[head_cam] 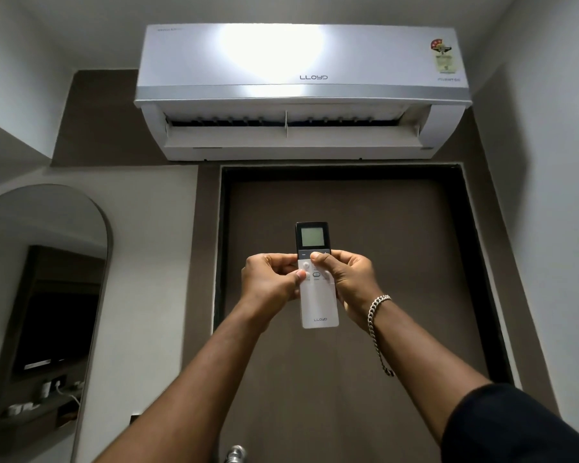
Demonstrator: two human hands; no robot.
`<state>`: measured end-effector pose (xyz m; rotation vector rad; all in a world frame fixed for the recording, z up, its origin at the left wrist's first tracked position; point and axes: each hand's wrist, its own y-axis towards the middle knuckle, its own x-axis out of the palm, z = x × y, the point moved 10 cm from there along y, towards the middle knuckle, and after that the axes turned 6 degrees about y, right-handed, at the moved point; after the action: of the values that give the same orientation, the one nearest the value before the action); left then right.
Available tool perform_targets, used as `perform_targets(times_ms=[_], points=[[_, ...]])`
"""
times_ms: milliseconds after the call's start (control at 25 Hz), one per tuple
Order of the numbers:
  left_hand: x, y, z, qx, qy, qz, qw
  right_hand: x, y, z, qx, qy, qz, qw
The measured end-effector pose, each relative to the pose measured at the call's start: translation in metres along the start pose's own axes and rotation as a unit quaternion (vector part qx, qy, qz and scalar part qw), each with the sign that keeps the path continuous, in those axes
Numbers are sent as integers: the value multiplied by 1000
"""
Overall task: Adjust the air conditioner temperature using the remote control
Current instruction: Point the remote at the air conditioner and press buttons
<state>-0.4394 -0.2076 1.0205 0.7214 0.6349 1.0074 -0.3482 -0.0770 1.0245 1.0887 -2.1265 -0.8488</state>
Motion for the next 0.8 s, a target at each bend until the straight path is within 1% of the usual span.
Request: perform_targets(times_ms=[480,800], points=[[7,-1,-2,-4,2,12,1000,-7,-1,4,2,7,17,1000],[10,0,-7,-18,-2,12,1000,-8,1,9,1,1,6,1000]])
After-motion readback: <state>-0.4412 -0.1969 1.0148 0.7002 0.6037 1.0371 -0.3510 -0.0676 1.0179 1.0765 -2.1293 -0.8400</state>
